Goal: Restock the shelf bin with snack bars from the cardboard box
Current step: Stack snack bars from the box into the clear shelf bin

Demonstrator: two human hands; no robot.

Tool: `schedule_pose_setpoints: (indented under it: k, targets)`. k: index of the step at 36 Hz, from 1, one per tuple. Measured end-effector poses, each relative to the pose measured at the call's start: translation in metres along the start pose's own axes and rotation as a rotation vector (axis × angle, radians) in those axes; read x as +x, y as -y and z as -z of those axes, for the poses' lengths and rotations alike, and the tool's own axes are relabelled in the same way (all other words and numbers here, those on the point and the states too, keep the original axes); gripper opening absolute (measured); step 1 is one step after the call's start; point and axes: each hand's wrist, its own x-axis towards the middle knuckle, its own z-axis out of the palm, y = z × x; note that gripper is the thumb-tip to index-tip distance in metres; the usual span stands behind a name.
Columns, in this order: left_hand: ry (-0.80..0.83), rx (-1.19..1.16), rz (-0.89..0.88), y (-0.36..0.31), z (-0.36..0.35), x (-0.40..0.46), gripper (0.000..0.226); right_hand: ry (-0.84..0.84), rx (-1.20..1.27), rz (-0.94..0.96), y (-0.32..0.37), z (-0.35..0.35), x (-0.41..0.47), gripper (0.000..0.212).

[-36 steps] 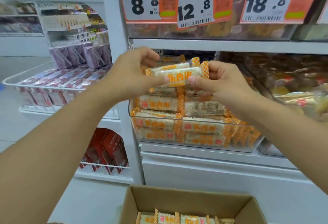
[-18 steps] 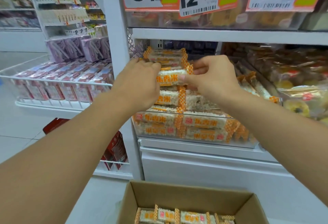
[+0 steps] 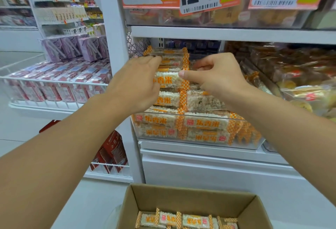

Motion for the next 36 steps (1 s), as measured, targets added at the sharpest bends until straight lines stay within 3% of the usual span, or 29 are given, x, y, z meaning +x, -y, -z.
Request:
schedule_pose_setpoints:
  k: [9,13,16,19,21,23,25,27,29,32,34,36]
  targets:
    - [-0.098,-0.026,-0.062,-0.001,0.003,-0.007,0.056,-0.016,-0.007,0.025,-0.004,0.002,-0.002,0.044]
    - [-0.397,-0.107,-0.114,-0.013,0.009,-0.019,0.027,-0.160,-0.082,0.215,-0.015,0.005,-0.019,0.043]
    - [-0.458,-0.251,-0.157,-0.026,0.002,-0.039,0.012,-0.103,-0.070,0.438,-0.032,0.003,-0.050,0.050]
    - [-0.209,-0.284,-0.246,-0.037,-0.032,-0.070,0.014,0.142,-0.128,0.533,-0.066,-0.009,-0.094,0.044]
    - [0.204,-0.223,-0.301,-0.045,-0.065,-0.101,0.013,0.383,-0.284,0.454,-0.099,-0.021,-0.130,0.037]
    - [0.691,-0.041,-0.285,-0.050,-0.107,-0.137,0.017,0.758,-0.513,0.217,-0.137,-0.035,-0.170,0.023]
    - [1.083,0.126,-0.170,-0.055,-0.147,-0.176,0.033,1.135,-0.723,-0.130,-0.177,-0.048,-0.210,0.070]
    - [1.351,0.159,0.031,-0.060,-0.180,-0.216,0.052,1.341,-0.811,-0.410,-0.212,-0.058,-0.250,0.103]
    - [1.412,0.108,0.181,-0.065,-0.204,-0.249,0.063,1.292,-0.792,-0.586,-0.247,-0.066,-0.284,0.115]
    - [1.284,0.058,0.280,-0.063,-0.231,-0.287,0.074,1.078,-0.600,-0.810,-0.279,-0.077,-0.320,0.140]
    - [1.194,0.009,0.394,-0.056,-0.249,-0.304,0.089,0.924,-0.481,-0.925,-0.298,-0.088,-0.336,0.126]
    - [1.146,-0.137,0.663,-0.056,-0.265,-0.313,0.115,0.792,-0.402,-0.983,-0.305,-0.097,-0.344,0.100]
